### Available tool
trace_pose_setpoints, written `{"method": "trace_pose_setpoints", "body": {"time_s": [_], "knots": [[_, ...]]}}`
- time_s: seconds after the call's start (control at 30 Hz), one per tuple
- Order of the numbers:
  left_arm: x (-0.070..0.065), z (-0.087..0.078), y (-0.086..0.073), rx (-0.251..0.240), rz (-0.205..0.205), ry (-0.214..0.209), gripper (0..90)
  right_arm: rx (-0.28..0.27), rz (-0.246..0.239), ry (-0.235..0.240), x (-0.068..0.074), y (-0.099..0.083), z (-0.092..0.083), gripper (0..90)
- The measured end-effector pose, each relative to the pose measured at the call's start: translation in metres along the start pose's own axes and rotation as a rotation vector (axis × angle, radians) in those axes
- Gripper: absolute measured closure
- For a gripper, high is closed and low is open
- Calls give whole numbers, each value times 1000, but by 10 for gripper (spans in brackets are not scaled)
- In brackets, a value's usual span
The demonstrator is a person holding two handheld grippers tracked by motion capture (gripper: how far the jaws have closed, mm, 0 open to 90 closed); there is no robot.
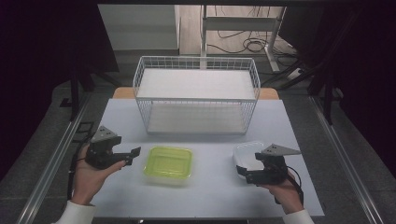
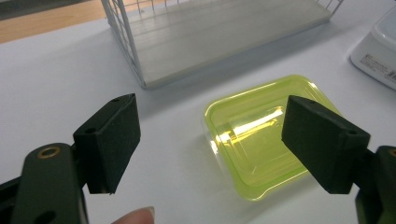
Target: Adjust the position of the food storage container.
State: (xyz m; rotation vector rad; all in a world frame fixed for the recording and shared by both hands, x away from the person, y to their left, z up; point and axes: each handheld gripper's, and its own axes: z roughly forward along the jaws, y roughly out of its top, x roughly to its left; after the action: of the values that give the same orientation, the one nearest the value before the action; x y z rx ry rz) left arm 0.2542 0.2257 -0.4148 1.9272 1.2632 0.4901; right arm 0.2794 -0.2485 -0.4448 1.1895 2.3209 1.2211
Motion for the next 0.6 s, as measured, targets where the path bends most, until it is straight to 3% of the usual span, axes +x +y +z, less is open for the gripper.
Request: {"method": "trace_pose_setpoints", "body": {"time_s": [0.6], "knots": [[-1, 12, -2, 41, -17, -12, 199, -10, 16, -15, -4, -1, -6, 94]]}}
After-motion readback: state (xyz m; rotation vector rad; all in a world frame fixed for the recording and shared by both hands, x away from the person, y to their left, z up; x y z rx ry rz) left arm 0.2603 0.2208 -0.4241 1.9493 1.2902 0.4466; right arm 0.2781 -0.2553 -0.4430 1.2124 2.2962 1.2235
